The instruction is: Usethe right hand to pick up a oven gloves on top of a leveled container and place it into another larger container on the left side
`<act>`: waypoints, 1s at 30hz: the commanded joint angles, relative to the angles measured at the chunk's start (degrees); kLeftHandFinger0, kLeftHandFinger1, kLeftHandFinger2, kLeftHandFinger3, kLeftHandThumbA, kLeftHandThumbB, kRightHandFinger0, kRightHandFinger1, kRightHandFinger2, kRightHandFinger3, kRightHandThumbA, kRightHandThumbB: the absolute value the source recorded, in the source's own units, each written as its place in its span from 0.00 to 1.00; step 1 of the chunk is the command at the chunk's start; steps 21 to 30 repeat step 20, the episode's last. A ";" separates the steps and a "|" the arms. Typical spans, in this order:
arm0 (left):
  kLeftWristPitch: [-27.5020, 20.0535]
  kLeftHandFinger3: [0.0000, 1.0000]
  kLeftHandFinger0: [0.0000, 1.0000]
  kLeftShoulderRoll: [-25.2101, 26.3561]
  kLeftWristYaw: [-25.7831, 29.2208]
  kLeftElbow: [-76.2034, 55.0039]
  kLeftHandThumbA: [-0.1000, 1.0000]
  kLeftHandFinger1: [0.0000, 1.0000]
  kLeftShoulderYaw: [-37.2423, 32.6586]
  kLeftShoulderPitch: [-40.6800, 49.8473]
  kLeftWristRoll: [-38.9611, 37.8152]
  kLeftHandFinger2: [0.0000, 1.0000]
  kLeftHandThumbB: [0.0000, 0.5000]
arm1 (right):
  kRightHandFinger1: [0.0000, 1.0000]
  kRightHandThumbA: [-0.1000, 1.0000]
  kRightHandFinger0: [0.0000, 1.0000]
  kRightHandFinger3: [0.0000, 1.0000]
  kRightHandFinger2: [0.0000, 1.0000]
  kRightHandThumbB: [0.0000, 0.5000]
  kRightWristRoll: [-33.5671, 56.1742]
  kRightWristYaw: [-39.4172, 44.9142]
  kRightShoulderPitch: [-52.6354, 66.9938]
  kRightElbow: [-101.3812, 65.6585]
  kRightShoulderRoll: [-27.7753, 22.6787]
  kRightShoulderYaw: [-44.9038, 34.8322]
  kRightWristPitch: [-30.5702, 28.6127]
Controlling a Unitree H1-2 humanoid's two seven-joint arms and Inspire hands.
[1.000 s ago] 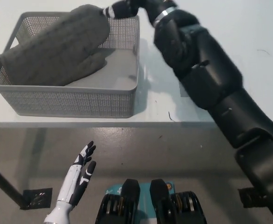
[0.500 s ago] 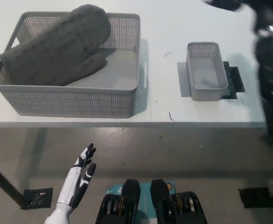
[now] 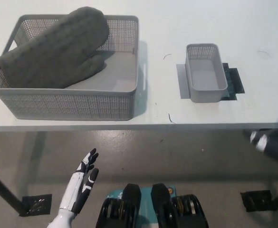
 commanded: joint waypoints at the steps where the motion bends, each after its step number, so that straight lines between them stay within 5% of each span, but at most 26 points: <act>1: -2.71 1.00 1.00 0.00 0.45 -0.92 1.00 1.00 -0.54 0.11 -0.52 1.00 0.22 | 1.00 1.00 1.00 1.00 1.00 0.40 4.15 -2.45 1.54 2.05 2.06 4.75 -13.44; 3: -3.16 1.00 1.00 -0.09 0.44 -0.33 1.00 1.00 -0.57 0.08 -0.82 1.00 0.23 | 1.00 1.00 1.00 1.00 1.00 0.48 1.73 -1.14 2.43 5.79 3.03 5.75 -13.31; 13: -3.89 1.00 1.00 -0.02 0.89 -0.01 1.00 1.00 -0.41 0.99 -0.72 1.00 0.26 | 1.00 1.00 1.00 1.00 1.00 0.25 4.52 1.40 -0.38 16.76 4.33 8.97 -10.06; 30: -3.42 1.00 1.00 0.18 0.84 -0.43 1.00 1.00 -0.24 0.86 -0.51 1.00 0.28 | 1.00 1.00 1.00 1.00 1.00 0.33 4.20 2.36 -1.25 17.44 4.01 9.82 -8.56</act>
